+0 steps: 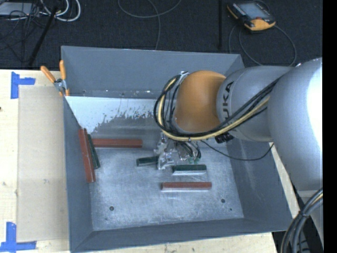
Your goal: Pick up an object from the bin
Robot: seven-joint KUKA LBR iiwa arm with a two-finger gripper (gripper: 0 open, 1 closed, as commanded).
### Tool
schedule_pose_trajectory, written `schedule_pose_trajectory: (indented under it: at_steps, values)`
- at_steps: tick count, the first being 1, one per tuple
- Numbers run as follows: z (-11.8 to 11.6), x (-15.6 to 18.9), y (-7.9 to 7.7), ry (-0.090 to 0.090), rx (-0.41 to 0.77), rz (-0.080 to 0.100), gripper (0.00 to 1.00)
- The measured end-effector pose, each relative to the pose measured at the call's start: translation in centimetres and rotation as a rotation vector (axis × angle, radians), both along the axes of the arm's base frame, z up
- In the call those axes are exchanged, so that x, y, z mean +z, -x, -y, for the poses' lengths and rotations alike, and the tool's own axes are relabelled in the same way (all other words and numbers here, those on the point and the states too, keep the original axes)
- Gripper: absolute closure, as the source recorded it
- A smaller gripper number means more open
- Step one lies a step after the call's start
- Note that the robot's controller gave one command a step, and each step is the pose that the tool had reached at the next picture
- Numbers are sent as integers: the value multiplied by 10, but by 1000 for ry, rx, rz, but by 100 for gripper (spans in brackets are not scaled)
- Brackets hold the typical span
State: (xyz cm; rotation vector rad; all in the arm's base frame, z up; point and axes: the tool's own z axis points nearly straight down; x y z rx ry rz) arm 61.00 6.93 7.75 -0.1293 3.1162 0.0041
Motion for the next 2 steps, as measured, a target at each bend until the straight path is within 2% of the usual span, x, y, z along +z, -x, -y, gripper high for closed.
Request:
schedule_pose_trajectory:
  at_steps: [1, 2]
  values:
    - [0, 1, 1, 0, 1, -3, 100]
    - [-3, 35, 5, 5, 129, -18, 100]
